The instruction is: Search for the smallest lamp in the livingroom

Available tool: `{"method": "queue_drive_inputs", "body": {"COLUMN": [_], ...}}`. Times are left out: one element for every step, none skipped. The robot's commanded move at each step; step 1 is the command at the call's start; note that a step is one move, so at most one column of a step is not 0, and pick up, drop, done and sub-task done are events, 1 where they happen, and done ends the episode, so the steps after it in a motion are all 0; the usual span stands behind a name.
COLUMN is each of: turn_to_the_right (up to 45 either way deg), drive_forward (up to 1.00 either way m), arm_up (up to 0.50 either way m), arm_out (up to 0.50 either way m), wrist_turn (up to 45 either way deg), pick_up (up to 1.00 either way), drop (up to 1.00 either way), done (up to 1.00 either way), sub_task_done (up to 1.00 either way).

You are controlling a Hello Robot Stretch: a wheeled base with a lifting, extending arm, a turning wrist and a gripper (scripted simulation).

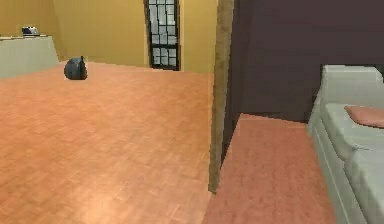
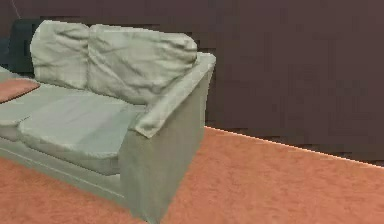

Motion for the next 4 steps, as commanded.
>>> {"method": "queue_drive_inputs", "body": {"turn_to_the_right": [-36.0,0.0,0.0,-3.0], "drive_forward": [0.0,1.0,1.0,0.0], "arm_up": [0.0,0.0,0.0,0.0], "arm_out": [0.0,0.0,0.0,0.0], "wrist_turn": [0.0,0.0,0.0,0.0], "pick_up": [0.0,0.0,0.0,0.0], "drop": [0.0,0.0,0.0,0.0], "done": [0.0,0.0,0.0,0.0], "sub_task_done": [0.0,0.0,0.0,0.0]}}
